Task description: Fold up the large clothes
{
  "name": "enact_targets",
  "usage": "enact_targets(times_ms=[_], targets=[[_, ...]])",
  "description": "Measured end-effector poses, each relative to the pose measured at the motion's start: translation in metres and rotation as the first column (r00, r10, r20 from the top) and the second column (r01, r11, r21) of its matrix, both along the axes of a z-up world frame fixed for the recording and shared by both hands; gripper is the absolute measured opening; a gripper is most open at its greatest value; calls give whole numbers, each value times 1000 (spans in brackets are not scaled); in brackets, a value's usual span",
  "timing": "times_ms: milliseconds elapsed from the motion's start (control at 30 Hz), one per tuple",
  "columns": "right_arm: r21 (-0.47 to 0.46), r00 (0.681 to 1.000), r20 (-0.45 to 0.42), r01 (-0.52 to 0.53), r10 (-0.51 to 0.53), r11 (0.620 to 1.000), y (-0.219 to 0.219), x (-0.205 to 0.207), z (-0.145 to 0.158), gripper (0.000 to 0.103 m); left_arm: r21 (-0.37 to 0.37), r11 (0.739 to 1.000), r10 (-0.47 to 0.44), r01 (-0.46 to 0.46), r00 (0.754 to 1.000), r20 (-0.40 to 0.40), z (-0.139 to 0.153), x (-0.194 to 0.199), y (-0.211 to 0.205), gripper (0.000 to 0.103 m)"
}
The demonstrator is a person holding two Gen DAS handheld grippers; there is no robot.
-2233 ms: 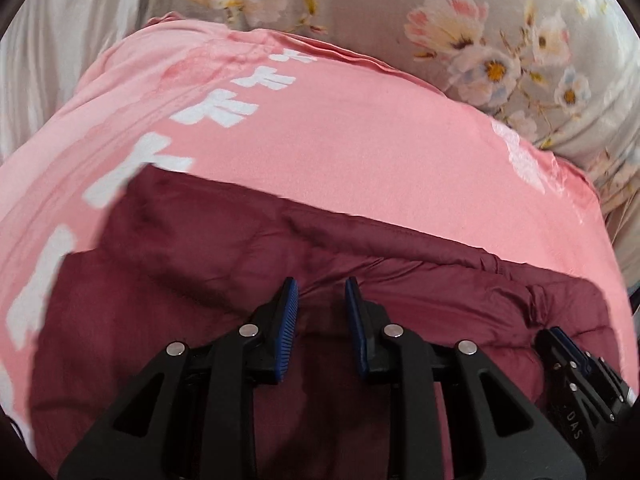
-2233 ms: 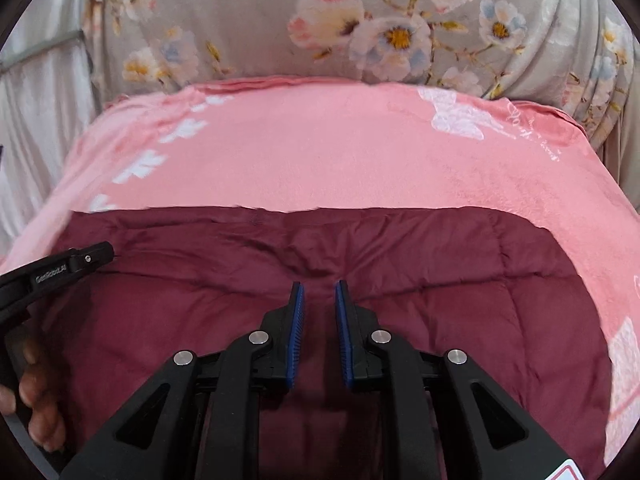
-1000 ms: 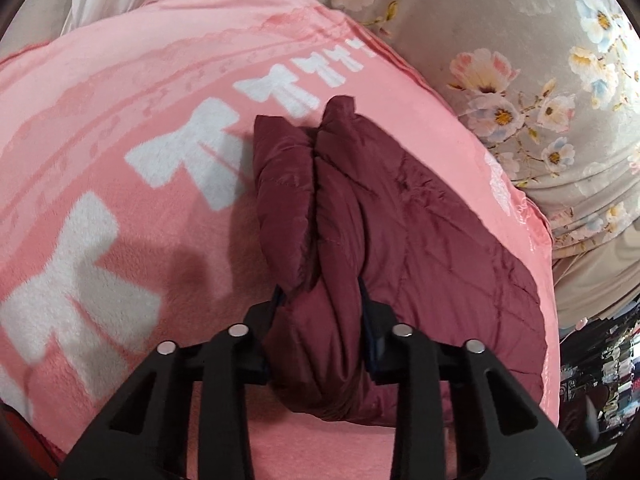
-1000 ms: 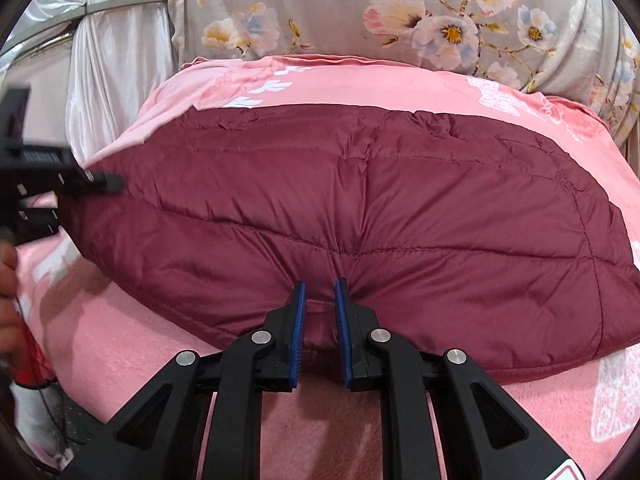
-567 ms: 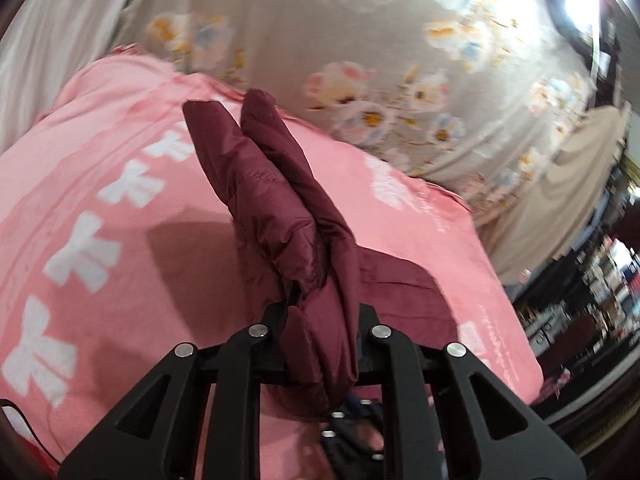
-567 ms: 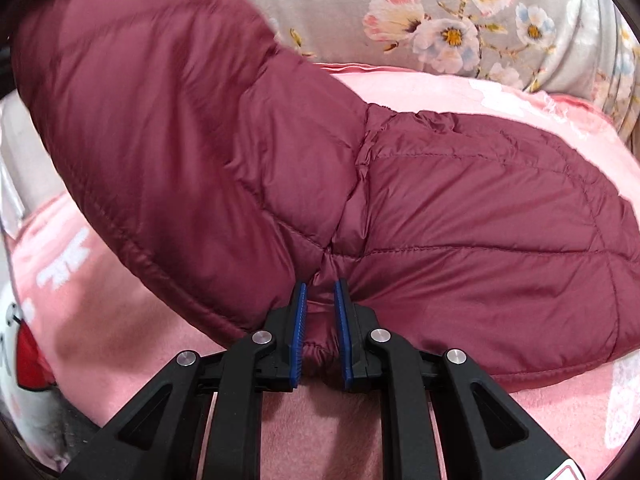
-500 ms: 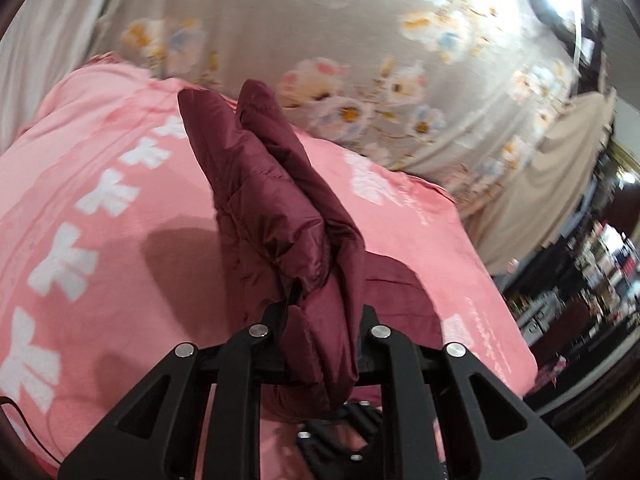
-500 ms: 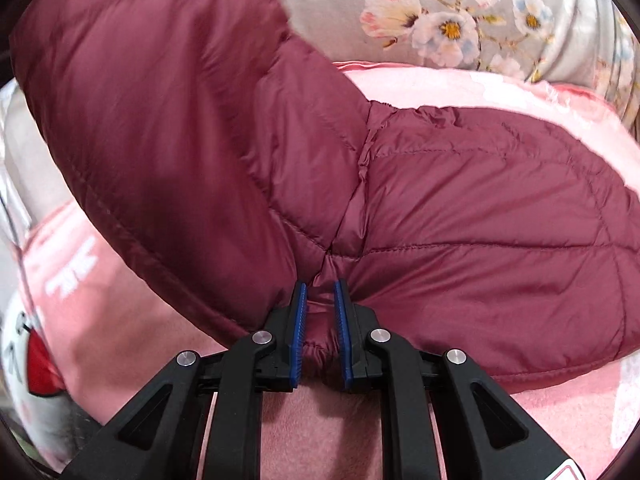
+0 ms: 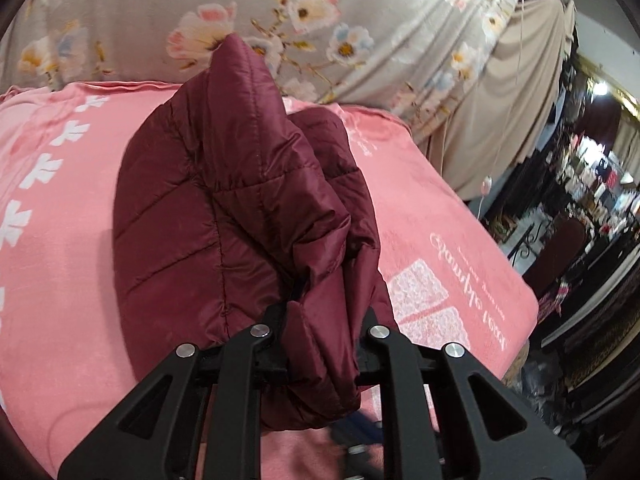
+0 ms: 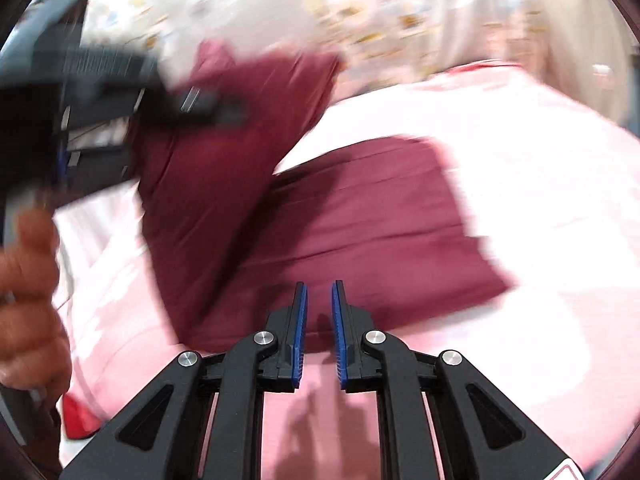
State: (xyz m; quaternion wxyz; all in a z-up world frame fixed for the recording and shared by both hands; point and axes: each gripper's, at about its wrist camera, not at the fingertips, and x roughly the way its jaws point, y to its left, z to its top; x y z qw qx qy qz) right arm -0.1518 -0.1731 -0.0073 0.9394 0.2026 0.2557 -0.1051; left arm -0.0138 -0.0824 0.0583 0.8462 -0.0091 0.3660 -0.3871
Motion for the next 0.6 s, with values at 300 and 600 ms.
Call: enact_targets(times_ms=[300, 600], targets=[[42, 991, -96, 98, -93, 994, -51, 0, -31, 11, 134, 990, -44, 52, 997, -63, -45, -6, -69, 15], [88, 995, -84, 67, -59, 994, -58, 0, -50, 8, 246, 968, -30, 51, 996, -86, -86, -9, -121, 14]])
